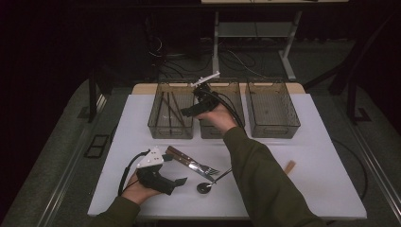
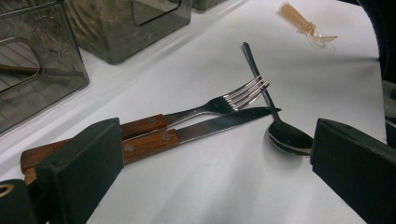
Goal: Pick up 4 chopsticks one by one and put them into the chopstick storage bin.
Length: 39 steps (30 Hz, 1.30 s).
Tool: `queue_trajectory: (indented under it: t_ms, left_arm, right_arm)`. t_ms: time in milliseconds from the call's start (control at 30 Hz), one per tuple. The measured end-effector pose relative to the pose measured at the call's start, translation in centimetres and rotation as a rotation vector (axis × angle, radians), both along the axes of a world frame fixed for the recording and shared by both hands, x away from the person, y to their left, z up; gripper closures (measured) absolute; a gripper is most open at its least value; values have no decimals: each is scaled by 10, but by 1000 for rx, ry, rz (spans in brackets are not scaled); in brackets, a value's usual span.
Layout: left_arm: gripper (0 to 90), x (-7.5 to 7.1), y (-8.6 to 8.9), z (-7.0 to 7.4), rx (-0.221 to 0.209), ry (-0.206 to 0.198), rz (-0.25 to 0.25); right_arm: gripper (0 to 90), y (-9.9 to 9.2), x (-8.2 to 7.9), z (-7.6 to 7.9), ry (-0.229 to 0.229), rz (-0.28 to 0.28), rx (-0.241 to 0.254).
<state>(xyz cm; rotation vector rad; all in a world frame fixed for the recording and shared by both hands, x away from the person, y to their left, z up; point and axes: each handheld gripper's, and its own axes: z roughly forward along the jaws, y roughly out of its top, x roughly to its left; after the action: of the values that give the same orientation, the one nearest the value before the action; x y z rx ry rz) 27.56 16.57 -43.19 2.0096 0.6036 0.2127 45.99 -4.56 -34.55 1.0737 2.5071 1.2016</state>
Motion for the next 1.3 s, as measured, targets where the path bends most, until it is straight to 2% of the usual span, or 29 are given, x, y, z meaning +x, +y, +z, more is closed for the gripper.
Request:
queue_trajectory:
  t_ms: [33,67,100,267,467,633,667,800,967,1300]
  left_arm:
    - [13,0,0,0,4,-1,-3]
    - [13,0,0,0,4,2,-2]
    - [13,0,0,0,6,2,-2]
    - [13,0,-1,-1,-7,2,6]
    - [13,0,1,0,3,9,8]
    - [13,-1,0,-1,-6,14,16]
    - [13,0,1,-1,9,10,8]
    - [13,0,1,-1,0,13,16]
    - [13,0,1,-1,9,15,17]
    - [13,0,0,-2,10,20,21]
  right_arm:
    - [105,-5,-2,0,-4,1,9]
    - [45,-10,-4,0,-3,7,19]
    - [22,-14,-5,0,2,8,23]
    - [23,-33,-17,-1,-22,32,10]
    - [23,-51,-32,-3,-32,29,10]
    - [23,-69,-46,-5,-58,21,6]
    - [23,-73,-49,-5,-60,21,10]
    - [23,-90,-60,-7,-63,18,17]
    - [23,-110,-74,-13,-66,10,21]
    - [23,-155,-100,-30,-38,-13,33]
